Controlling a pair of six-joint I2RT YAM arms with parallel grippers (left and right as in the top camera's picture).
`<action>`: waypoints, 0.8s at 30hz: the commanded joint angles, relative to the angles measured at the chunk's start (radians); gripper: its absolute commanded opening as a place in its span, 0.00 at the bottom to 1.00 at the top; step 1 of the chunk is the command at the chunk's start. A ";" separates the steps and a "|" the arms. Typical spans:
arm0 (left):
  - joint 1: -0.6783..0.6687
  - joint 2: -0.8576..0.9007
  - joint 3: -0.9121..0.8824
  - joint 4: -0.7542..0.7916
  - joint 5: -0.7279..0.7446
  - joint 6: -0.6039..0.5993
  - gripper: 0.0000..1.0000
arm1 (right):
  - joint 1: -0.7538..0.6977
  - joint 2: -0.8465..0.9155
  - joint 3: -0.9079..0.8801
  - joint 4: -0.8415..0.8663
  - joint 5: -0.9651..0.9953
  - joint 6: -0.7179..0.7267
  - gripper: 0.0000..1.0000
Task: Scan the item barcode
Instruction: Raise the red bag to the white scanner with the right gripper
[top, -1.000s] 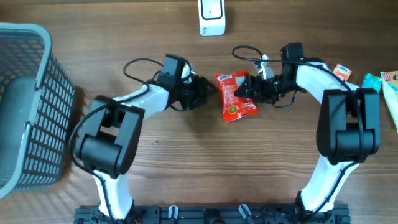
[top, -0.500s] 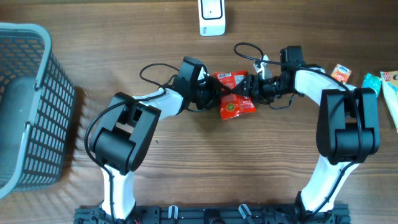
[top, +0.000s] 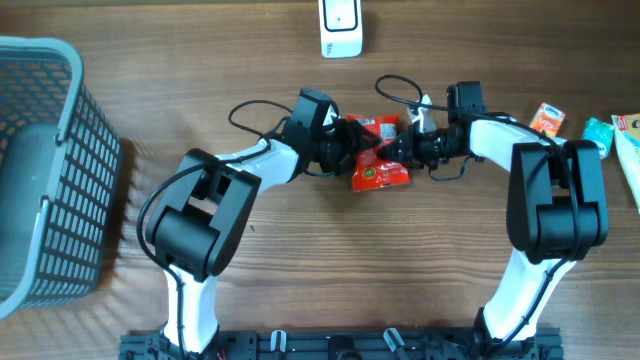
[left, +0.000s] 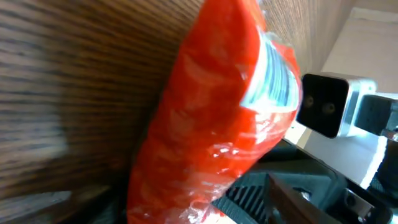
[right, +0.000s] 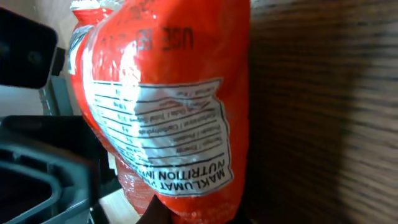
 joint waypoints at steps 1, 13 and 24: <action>0.044 0.051 -0.066 -0.074 -0.080 0.088 0.70 | 0.018 0.073 0.011 -0.139 0.371 -0.008 0.04; 0.258 -0.190 -0.066 -0.464 -0.479 0.217 1.00 | 0.215 -0.193 0.528 -0.193 1.347 -0.149 0.05; 0.258 -0.190 -0.066 -0.466 -0.485 0.217 1.00 | 0.458 0.166 0.528 1.042 1.627 -1.483 0.04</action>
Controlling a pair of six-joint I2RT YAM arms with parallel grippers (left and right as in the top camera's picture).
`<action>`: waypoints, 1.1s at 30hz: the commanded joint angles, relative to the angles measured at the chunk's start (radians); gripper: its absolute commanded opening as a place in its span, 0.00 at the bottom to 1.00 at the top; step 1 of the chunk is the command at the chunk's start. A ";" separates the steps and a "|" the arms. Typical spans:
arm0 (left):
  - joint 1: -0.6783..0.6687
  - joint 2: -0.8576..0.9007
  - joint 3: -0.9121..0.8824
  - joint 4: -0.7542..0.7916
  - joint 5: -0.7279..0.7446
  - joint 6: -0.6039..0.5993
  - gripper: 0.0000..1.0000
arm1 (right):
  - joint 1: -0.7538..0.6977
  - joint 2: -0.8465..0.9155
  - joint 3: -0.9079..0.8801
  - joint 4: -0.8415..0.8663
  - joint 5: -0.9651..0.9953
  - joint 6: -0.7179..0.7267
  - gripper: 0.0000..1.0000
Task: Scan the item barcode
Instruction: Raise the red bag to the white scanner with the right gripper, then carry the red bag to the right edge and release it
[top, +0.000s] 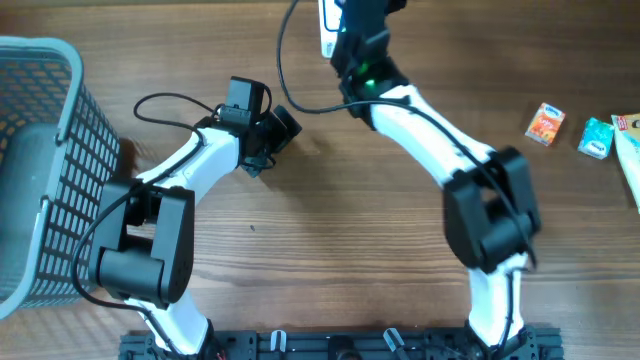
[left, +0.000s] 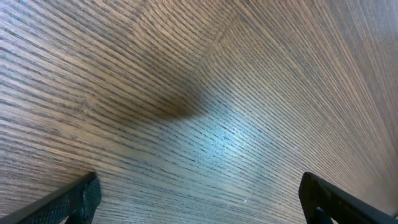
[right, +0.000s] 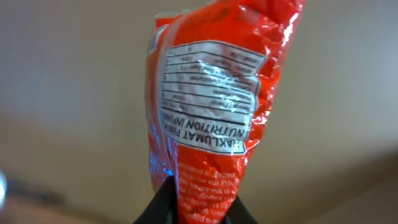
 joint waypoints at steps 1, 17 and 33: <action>0.010 0.029 -0.029 -0.015 -0.054 0.021 1.00 | 0.002 0.113 -0.001 0.011 -0.039 -0.222 0.04; 0.010 0.029 -0.029 -0.015 -0.054 0.021 1.00 | -0.001 0.169 -0.002 -0.065 -0.151 -0.144 0.04; 0.010 0.029 -0.029 -0.015 -0.054 0.021 1.00 | -0.279 0.169 -0.002 -0.090 0.286 0.156 0.04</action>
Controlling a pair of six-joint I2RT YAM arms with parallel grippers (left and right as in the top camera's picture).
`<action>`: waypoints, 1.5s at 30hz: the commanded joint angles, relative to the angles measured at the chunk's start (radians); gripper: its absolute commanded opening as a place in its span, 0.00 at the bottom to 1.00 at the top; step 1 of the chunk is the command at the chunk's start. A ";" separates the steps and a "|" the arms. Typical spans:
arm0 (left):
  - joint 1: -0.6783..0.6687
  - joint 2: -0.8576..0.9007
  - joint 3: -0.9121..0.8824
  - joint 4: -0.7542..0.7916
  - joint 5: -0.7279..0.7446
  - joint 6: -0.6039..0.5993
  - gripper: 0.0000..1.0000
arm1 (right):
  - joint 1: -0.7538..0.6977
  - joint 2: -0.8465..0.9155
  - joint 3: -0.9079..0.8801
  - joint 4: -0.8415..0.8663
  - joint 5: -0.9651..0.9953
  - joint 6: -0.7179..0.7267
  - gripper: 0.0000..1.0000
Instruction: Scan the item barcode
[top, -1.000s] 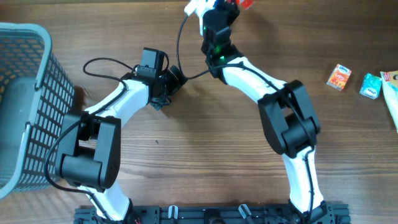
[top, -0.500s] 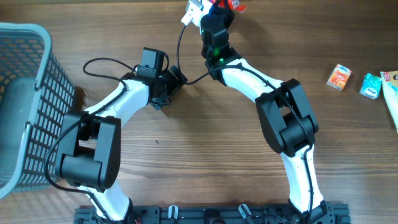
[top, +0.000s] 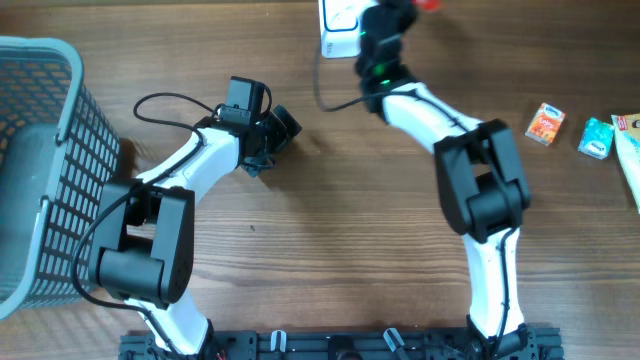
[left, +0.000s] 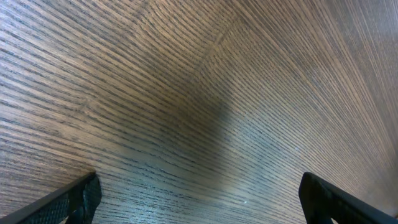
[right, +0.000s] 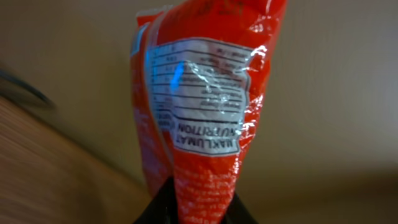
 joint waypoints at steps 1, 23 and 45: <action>0.010 0.029 -0.029 -0.016 -0.051 0.021 1.00 | -0.172 0.010 0.015 -0.199 0.327 0.335 0.04; 0.010 0.029 -0.029 -0.016 -0.051 0.021 1.00 | -0.651 -0.376 0.023 -1.201 -0.596 1.309 1.00; 0.011 -0.798 -0.026 -0.257 -0.275 0.338 1.00 | -0.660 -1.274 -0.452 -1.724 -1.161 1.353 1.00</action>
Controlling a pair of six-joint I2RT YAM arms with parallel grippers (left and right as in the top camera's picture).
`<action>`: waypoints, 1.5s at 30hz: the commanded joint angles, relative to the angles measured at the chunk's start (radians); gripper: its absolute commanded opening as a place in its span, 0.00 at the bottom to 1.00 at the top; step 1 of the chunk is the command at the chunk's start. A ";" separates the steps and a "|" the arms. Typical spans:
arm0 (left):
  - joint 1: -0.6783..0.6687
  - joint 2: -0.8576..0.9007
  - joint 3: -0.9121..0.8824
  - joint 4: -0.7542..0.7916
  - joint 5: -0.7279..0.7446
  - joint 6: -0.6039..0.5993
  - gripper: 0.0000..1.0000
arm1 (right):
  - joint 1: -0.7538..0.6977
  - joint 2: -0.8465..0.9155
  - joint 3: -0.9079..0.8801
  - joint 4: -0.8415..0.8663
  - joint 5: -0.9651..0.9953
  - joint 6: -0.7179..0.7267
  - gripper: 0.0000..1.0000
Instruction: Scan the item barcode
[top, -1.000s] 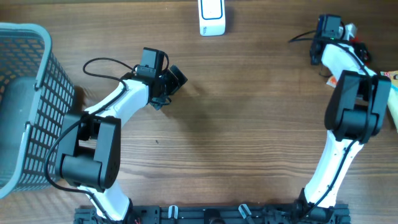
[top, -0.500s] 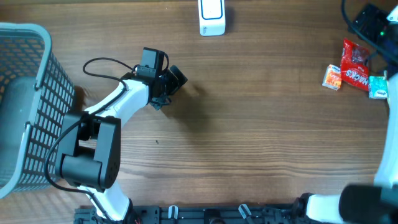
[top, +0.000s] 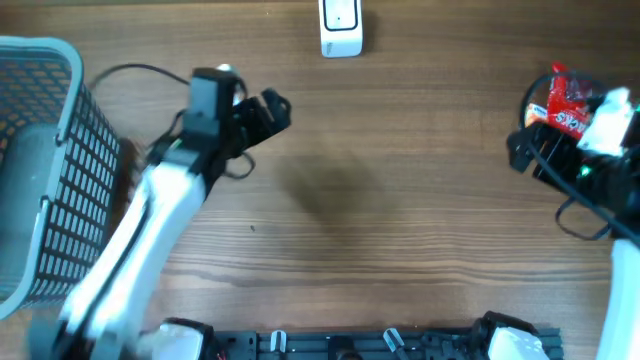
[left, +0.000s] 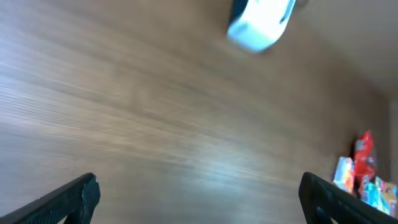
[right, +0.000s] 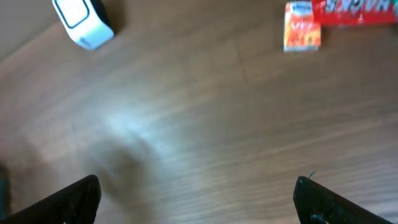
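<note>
The red snack packet (top: 566, 103) lies at the table's right side beside a small orange box (right: 301, 27), and shows small in the left wrist view (left: 362, 148). At the far edge stands the white scanner (top: 340, 26), also seen from both wrists as the scanner (right: 81, 22) and the scanner (left: 261, 20). My right gripper (right: 199, 205) is open and holds nothing; it hangs over the right side, near the packet. My left gripper (top: 270, 108) is open too, left of the middle, with only bare wood between its fingers (left: 78, 196).
A grey mesh basket (top: 45, 170) fills the left edge. Small packets (left: 373, 190) lie at the far right by the orange box. The right arm (top: 600, 170) reaches in from the right edge.
My right gripper held the red packet up by the scanner; now it is open over the right side and the packet lies beside the orange box. The left arm has shifted left, still open.
Both grippers were at the red packet in the table's middle. Then my right gripper alone held it up in front of the scanner while the left stood open to the left. It was still there a second later. Now the packet rests at the right, released.
</note>
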 joint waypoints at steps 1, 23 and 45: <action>0.004 -0.351 0.006 -0.166 -0.205 0.070 1.00 | 0.000 -0.119 -0.161 0.085 -0.055 0.031 1.00; 0.004 -0.657 0.001 -0.702 -0.230 0.070 1.00 | -0.001 -0.093 -0.377 0.227 -0.053 0.106 1.00; 0.004 -0.657 0.001 -0.702 -0.230 0.070 1.00 | 0.206 -0.706 -0.385 0.355 0.008 0.002 1.00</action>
